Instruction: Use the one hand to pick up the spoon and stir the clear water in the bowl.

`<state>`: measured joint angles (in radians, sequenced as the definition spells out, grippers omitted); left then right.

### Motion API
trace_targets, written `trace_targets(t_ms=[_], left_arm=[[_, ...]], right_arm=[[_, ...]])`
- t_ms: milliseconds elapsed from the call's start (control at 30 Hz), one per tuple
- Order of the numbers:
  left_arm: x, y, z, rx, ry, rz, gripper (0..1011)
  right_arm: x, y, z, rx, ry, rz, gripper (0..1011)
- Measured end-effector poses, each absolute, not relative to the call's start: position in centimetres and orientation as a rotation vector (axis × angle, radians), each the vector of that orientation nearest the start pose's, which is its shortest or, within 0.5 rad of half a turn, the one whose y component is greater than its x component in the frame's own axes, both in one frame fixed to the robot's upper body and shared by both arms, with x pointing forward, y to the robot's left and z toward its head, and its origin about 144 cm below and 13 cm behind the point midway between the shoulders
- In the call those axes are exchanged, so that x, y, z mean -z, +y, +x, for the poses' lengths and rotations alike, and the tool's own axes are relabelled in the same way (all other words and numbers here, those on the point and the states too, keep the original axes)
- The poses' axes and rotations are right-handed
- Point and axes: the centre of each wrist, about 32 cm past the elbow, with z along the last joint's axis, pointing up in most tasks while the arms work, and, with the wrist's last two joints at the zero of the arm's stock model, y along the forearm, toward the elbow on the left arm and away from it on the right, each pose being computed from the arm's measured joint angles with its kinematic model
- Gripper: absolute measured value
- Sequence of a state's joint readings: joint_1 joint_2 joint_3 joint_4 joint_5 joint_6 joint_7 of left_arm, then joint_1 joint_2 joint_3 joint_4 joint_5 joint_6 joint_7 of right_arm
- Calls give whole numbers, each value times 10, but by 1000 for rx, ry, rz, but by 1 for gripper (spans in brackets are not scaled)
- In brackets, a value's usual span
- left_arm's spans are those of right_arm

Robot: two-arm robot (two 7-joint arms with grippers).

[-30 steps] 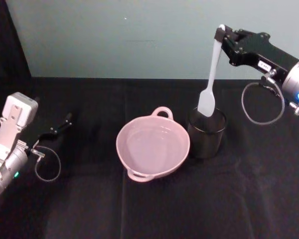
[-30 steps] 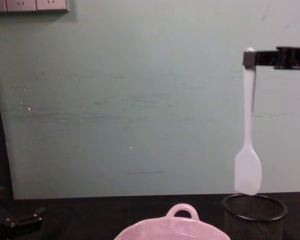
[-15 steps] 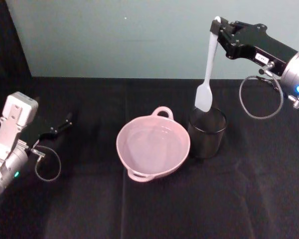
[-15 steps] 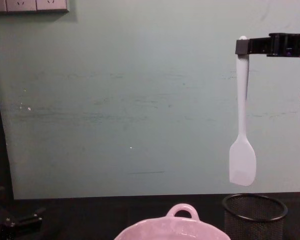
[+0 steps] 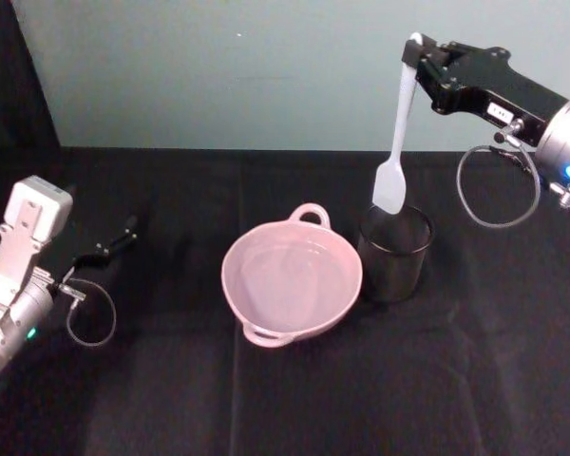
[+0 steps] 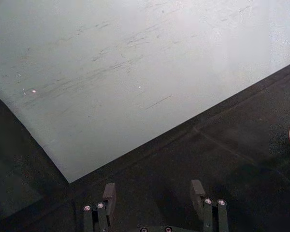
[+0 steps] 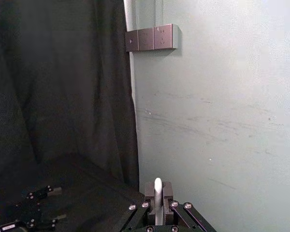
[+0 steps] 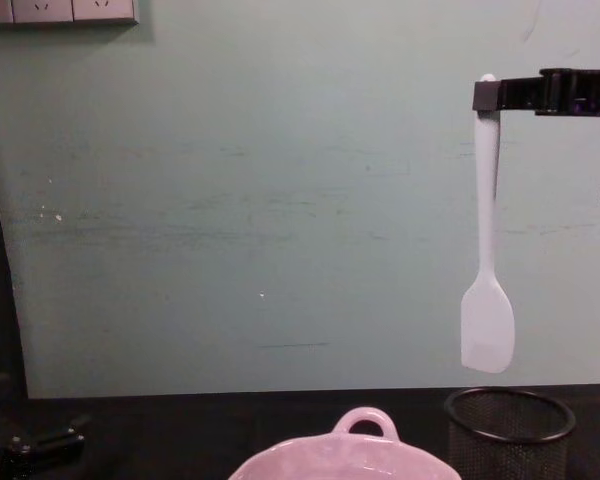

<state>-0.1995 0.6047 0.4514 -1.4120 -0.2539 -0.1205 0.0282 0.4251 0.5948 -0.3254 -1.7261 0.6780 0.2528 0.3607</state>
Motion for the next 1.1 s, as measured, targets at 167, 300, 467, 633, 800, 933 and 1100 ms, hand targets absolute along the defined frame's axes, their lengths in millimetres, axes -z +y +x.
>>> trace_targets(t_ms=[167,300,467,633,800,933,1100], left_arm=[[-1140,310,489,-1248,-285,304,1011],[-1140,310,489,-1248,-285,305,1011],[-1140,310,489,-1248,-285,304,1011],[-1140,310,489,-1248,-285,304,1011],[-1140,310,489,-1248,-285,304,1011],[-1140,310,489,-1248,-285,304,1011],[-1140,310,489,-1248,-285,304,1011]], right_arm=[[-1319,-278,520,817,-94,45,97],[-1313,-263,520,762,-94,41,98],[-1307,-241,522,690,-99,31,98],[-1296,-225,525,643,-105,6,98],[-1281,-218,526,614,-105,-2,98],[-1266,-214,525,594,-91,-4,98],[-1248,-207,524,570,-67,-9,97]])
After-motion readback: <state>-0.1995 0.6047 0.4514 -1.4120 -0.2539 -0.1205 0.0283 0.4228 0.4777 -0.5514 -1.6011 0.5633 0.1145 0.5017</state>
